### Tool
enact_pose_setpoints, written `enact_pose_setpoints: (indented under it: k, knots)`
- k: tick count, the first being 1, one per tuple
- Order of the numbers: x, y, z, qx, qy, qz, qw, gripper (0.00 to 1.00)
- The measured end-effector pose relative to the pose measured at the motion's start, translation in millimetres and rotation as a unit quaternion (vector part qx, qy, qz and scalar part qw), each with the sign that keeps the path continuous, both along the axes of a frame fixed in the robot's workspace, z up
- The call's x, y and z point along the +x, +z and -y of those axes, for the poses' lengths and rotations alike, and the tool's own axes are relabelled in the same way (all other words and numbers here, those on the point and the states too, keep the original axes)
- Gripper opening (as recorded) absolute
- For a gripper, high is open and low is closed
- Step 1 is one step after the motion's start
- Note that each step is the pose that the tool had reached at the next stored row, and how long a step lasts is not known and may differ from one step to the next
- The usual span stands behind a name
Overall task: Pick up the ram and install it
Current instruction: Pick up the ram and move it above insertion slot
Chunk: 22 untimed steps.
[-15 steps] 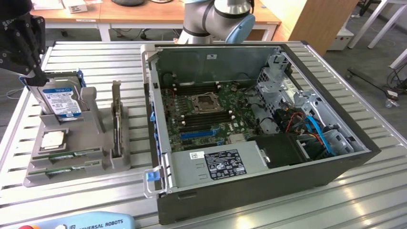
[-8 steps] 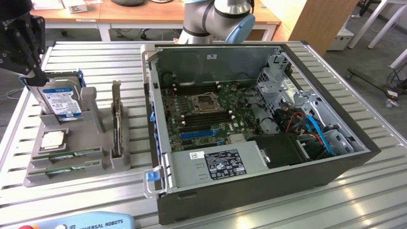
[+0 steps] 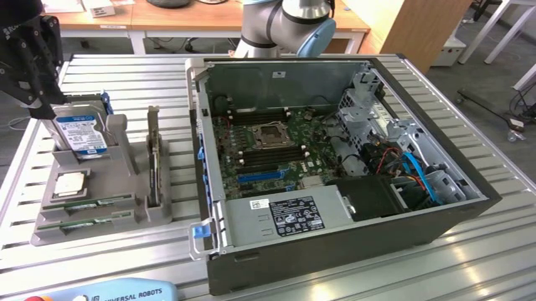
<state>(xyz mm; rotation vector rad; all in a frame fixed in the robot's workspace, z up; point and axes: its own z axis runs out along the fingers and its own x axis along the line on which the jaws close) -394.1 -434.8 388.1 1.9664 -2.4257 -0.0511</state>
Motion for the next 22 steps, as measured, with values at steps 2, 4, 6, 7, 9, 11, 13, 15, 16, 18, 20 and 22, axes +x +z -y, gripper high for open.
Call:
enact_pose_setpoints:
  k: [2, 4, 6, 7, 9, 11, 13, 15, 16, 18, 20, 22]
  knots:
    - [0.0, 0.0, 0.0, 0.0000, 0.000, 0.0000, 1.0000, 0.36]
    - [0.0, -0.1, 0.0, 0.0000, 0.003, 0.0000, 1.0000, 0.36]
    - [0.0, -0.1, 0.0, 0.0000, 0.012, 0.0000, 0.9999, 0.36]
    - [0.0, -0.1, 0.0, 0.0000, 0.020, 0.0001, 0.9998, 0.36]
    - [0.0, -0.1, 0.0, 0.0000, 0.034, 0.0000, 0.9994, 0.36]
    - [0.0, -0.1, 0.0, 0.0000, 0.043, 0.0000, 0.9991, 0.36]
    - [0.0, -0.2, 0.0, 0.0000, 0.048, 0.0000, 0.9988, 0.36]
    - [0.0, -0.2, 0.0, 0.0000, 0.051, 0.0000, 0.9987, 0.36]
    - [0.0, -0.1, 0.0, 0.0000, 0.052, 0.0000, 0.9987, 0.36]
    - [0.0, -0.2, 0.0, 0.0000, 0.052, 0.0000, 0.9987, 0.36]
    - [0.0, -0.2, 0.0, 0.0000, 0.052, 0.0000, 0.9987, 0.36]
    - [0.0, -0.2, 0.0, 0.0000, 0.052, 0.0000, 0.9987, 0.36]
